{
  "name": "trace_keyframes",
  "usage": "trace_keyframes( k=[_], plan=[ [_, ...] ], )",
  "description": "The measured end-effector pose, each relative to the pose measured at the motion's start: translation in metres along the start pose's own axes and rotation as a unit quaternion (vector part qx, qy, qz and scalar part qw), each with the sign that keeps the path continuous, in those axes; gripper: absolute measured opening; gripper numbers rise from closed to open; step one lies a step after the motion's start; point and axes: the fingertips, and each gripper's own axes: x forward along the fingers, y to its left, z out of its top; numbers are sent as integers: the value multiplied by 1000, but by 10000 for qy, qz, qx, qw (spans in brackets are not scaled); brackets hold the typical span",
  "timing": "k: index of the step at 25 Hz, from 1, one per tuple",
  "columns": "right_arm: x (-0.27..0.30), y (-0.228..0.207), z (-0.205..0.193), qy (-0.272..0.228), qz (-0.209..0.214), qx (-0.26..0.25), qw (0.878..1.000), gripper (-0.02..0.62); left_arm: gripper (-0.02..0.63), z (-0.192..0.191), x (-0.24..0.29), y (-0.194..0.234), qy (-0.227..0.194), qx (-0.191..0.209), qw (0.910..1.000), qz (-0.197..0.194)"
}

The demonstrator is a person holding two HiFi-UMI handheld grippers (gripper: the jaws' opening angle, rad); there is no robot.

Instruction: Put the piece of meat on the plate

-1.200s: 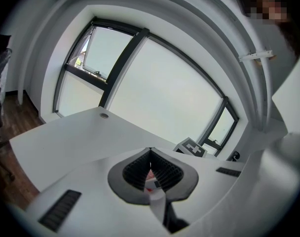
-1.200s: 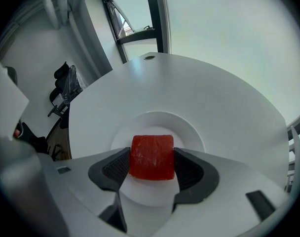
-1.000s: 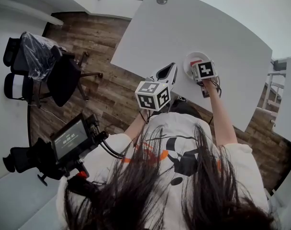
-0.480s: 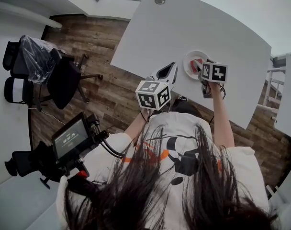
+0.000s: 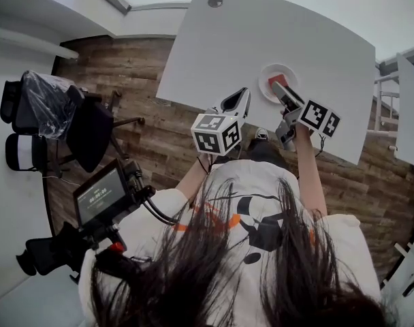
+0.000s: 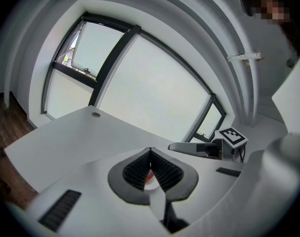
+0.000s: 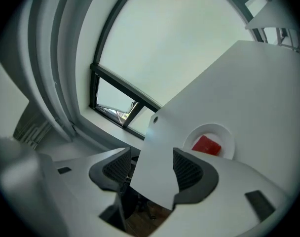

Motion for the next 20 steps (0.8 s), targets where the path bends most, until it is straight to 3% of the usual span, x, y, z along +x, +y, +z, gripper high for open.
trace_keyframes(
  k=[5, 6, 11, 12, 16, 18, 20],
  plan=[
    [-22, 26, -46, -300, 222, 287, 9989, 274, 6, -22, -25, -2, 122, 2, 9993, -351],
    [-27, 33, -55, -397, 216, 335, 9984, 208, 5, -25, -32, -2, 152, -11, 9990, -428],
    [-50, 64, -95, -573, 96, 498, 9971, 194, 6, -34, -68, -10, 302, -118, 9966, -754],
    [-55, 65, -101, -596, 42, 500, 9970, 145, 6, -39, -72, -13, 329, -133, 9961, -806],
    [-75, 69, -123, -641, -37, 447, 9969, 141, 5, -56, -90, -30, 411, -120, 9943, -975],
    [-85, 74, -129, -704, -94, 444, 9965, 73, 6, -59, -100, -38, 413, -108, 9937, -1041],
    [-93, 76, -134, -744, -112, 446, 9962, 70, 6, -61, -106, -45, 394, -105, 9935, -1066]
  ],
)
